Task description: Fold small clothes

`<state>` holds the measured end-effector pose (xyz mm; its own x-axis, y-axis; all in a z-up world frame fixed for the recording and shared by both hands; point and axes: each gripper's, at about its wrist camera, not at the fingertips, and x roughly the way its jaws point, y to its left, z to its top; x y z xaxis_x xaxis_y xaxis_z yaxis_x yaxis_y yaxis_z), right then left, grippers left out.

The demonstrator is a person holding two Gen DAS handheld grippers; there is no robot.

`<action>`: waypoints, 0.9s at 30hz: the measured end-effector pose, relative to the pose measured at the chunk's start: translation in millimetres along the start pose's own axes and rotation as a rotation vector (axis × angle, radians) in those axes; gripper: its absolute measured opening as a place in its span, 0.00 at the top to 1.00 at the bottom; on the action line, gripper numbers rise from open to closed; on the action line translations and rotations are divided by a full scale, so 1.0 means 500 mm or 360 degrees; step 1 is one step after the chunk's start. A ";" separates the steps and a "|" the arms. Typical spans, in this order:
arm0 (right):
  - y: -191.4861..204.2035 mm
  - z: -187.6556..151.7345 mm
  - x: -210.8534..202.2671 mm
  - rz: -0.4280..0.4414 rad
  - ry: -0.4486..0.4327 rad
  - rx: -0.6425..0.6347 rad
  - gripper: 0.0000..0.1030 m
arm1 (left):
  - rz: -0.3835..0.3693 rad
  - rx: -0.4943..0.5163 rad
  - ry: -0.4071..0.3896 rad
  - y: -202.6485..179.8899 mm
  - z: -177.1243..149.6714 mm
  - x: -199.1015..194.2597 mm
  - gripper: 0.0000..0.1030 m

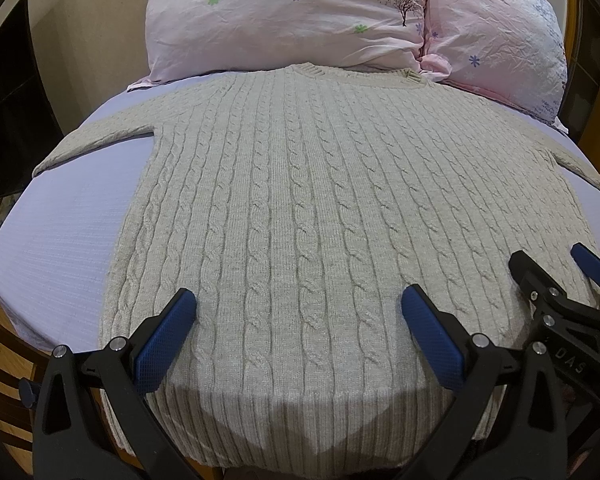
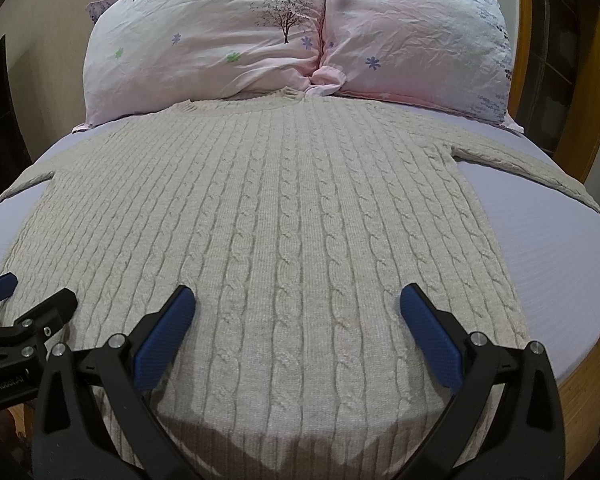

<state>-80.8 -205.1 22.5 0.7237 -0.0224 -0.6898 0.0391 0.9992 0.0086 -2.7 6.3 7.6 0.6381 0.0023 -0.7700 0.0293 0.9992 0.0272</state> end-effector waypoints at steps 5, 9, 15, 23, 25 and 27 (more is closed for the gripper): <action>-0.010 -0.009 0.001 0.0103 -0.0120 -0.0074 0.02 | -0.0014 0.0035 0.0017 0.000 0.006 0.002 0.01; -0.070 0.017 -0.016 0.0341 -0.0089 -0.0063 0.02 | -0.0054 0.0092 -0.0001 0.002 0.009 0.008 0.01; -0.392 0.155 -0.063 0.0053 -0.0339 0.0515 0.02 | -0.0147 0.0158 -0.0064 0.013 0.007 0.013 0.01; -0.792 0.248 0.124 -0.0227 -0.0024 0.1405 0.47 | -0.0363 -0.0242 -0.0537 0.152 0.064 -0.038 0.01; -0.839 0.257 0.165 -0.0258 0.0027 0.1535 0.51 | -0.0267 -0.0311 -0.0664 0.188 0.081 -0.055 0.01; -0.866 0.258 0.197 -0.0293 0.0061 0.1635 0.53 | -0.0155 -0.0348 -0.0703 0.223 0.104 -0.060 0.01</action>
<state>62.4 -644.5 43.9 0.6257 -0.1525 -0.7650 0.7265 0.4711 0.5003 21.1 115.4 66.9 0.9065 -0.0611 -0.4177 -0.0269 0.9791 -0.2017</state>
